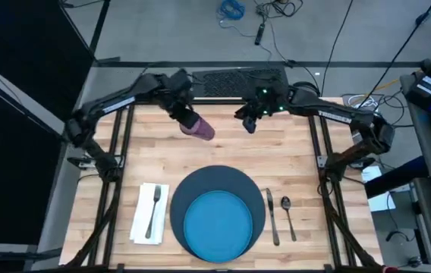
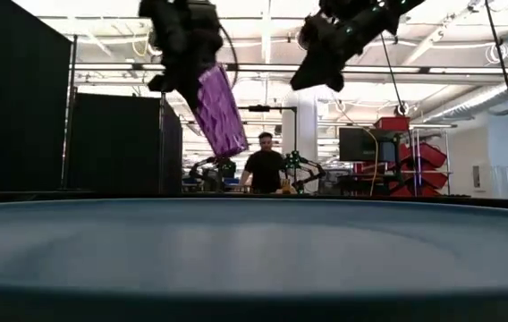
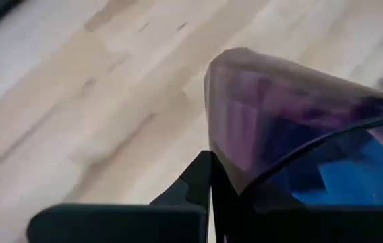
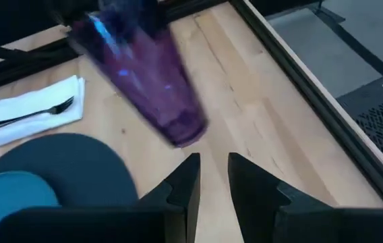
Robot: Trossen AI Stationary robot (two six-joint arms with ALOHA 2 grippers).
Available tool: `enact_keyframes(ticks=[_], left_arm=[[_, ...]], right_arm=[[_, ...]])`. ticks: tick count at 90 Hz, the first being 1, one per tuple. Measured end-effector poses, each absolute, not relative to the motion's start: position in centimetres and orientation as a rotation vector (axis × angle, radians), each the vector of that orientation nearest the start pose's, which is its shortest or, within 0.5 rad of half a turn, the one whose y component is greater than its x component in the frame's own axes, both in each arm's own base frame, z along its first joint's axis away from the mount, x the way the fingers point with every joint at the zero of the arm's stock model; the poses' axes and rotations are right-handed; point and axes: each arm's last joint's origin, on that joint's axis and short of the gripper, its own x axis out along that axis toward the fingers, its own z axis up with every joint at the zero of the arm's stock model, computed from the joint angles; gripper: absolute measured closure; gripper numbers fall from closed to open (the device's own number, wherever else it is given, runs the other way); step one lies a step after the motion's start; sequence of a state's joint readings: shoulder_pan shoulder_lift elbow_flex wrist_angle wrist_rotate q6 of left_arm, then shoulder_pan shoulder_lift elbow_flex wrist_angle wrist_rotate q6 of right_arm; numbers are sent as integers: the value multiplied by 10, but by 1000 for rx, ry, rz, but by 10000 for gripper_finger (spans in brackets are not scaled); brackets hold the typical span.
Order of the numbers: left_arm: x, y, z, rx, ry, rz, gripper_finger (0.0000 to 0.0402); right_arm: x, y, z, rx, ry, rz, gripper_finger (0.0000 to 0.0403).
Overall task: Set table place
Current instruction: Put the cup on the top right side of the table mat
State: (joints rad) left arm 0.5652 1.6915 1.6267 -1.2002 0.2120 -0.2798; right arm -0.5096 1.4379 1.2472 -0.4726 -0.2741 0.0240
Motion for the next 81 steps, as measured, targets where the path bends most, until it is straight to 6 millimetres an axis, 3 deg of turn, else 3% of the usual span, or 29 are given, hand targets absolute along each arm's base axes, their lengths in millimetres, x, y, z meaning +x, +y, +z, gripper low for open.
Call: enact_keyframes(ticks=[20, 40, 81], left_arm=[[312, 169, 290, -678, 1268, 441, 401], [325, 160, 261, -653, 1437, 410, 401], [328, 156, 260, -614, 1438, 343, 395]], right_arm=[[260, -138, 330, 285, 631, -281, 339], [258, -136, 332, 285, 629, -279, 339], [260, -137, 331, 268, 628, -272, 339]])
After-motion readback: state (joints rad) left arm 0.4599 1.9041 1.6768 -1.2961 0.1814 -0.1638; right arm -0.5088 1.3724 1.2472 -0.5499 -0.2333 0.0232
